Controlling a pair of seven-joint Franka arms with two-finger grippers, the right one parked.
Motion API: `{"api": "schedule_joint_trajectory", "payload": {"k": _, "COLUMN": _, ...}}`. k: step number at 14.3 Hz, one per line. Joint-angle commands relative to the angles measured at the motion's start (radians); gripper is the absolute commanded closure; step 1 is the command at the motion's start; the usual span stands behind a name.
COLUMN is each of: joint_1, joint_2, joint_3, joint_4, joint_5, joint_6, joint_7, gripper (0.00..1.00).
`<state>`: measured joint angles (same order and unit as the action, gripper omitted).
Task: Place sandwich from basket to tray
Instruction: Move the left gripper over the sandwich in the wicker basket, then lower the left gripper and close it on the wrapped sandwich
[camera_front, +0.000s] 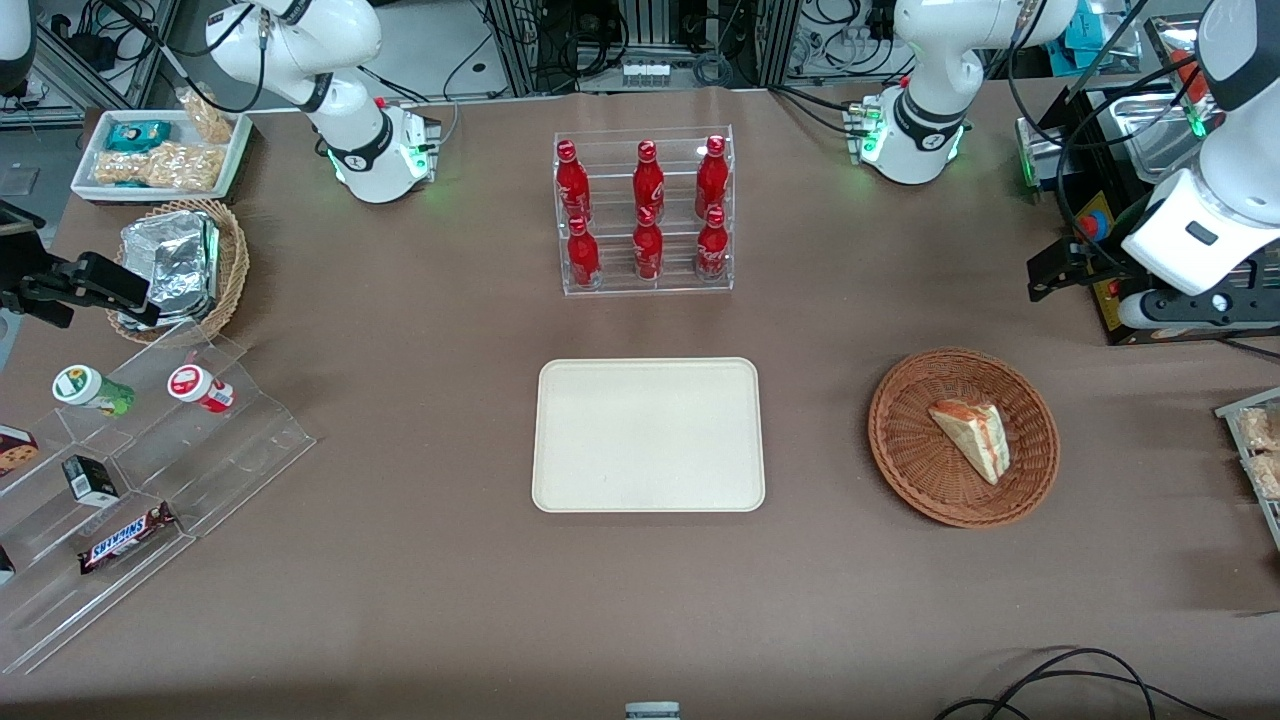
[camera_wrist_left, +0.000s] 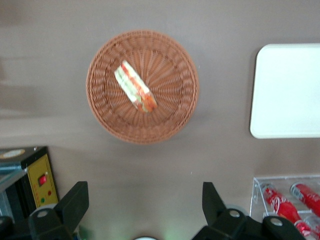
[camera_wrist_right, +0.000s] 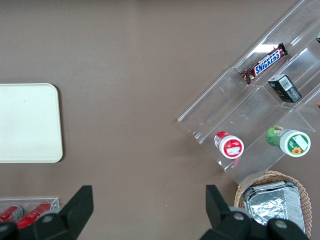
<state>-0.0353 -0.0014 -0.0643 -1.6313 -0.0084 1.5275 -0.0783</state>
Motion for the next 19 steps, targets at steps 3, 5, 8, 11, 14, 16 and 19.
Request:
{"api": "schedule_joint_trajectory", "payload": {"k": 3, "joint_1": 0.015, "joint_2": 0.084, "joint_3": 0.001, "joint_4": -0.047, "joint_5": -0.004, "joint_6": 0.026, "joint_7": 0.005, "gripper": 0.0}}
{"api": "schedule_joint_trajectory", "payload": {"k": 5, "joint_1": 0.015, "joint_2": 0.104, "joint_3": 0.018, "joint_4": -0.135, "joint_5": -0.002, "joint_6": 0.145, "joint_7": 0.003, "gripper": 0.0}}
{"api": "schedule_joint_trajectory", "payload": {"k": 8, "joint_1": 0.015, "joint_2": 0.129, "joint_3": 0.031, "joint_4": -0.335, "joint_5": -0.002, "joint_6": 0.449, "joint_7": -0.011, "gripper": 0.0}}
{"api": "schedule_joint_trajectory", "payload": {"k": 11, "joint_1": 0.015, "joint_2": 0.173, "joint_3": 0.041, "joint_4": -0.421, "joint_5": -0.004, "joint_6": 0.644, "joint_7": -0.153, "gripper": 0.0}}
{"api": "schedule_joint_trajectory", "payload": {"k": 14, "joint_1": 0.015, "joint_2": 0.253, "joint_3": 0.044, "joint_4": -0.406, "joint_5": -0.007, "joint_6": 0.721, "joint_7": -0.468, "gripper": 0.0}}
{"api": "schedule_joint_trajectory", "payload": {"k": 16, "joint_1": 0.015, "joint_2": 0.302, "joint_3": 0.044, "joint_4": -0.403, "joint_5": -0.008, "joint_6": 0.761, "joint_7": -0.607, "gripper": 0.0}}
{"api": "schedule_joint_trajectory", "payload": {"k": 19, "joint_1": 0.029, "joint_2": 0.366, "joint_3": 0.047, "joint_4": -0.401, "joint_5": -0.01, "joint_6": 0.801, "joint_7": -0.632, "gripper": 0.11}}
